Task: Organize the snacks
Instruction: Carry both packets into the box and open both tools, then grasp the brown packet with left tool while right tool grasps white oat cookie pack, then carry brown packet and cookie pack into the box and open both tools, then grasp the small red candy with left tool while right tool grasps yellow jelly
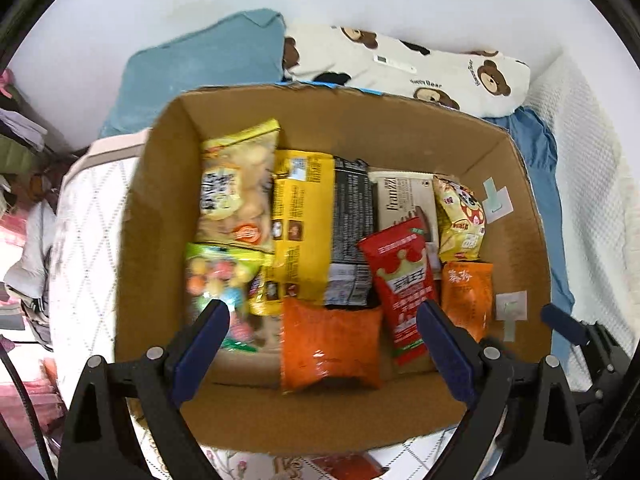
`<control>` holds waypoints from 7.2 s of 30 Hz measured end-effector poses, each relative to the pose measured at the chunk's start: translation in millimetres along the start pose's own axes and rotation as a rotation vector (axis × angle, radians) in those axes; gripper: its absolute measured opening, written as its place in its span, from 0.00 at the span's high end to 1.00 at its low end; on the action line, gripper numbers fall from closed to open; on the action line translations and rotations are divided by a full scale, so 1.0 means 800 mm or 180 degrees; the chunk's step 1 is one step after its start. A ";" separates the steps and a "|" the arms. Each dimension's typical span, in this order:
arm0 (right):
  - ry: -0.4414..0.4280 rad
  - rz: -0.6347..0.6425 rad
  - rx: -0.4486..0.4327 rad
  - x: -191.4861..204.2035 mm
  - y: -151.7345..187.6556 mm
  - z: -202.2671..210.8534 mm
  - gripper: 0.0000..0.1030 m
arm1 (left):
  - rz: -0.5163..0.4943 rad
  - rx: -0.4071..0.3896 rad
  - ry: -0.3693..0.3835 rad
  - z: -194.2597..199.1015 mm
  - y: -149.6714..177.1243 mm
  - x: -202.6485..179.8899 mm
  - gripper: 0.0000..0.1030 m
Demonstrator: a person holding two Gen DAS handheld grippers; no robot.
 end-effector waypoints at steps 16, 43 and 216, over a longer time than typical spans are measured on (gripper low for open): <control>0.0151 -0.0004 -0.0777 0.008 0.057 0.120 0.04 | -0.0154 -0.0745 -0.0191 0.101 0.081 -0.014 0.07; -0.0122 -0.1091 0.0485 -0.164 0.286 -0.027 0.02 | 0.0506 0.0762 0.0200 -0.125 0.260 -0.023 0.07; -0.0157 -0.1462 -0.0139 -0.167 0.193 0.013 0.05 | 0.0276 -0.0708 -0.0381 0.049 0.205 0.034 0.08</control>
Point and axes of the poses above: each gripper's, at about its wrist camera, not at the fingertips, and z roughly against the way its jaws point, x to its left, y to its underside, the point moved 2 cm from there along -z, roughly the way its jaws point, and after that the axes turned 11 degrees about y, right-handed, at the moved point
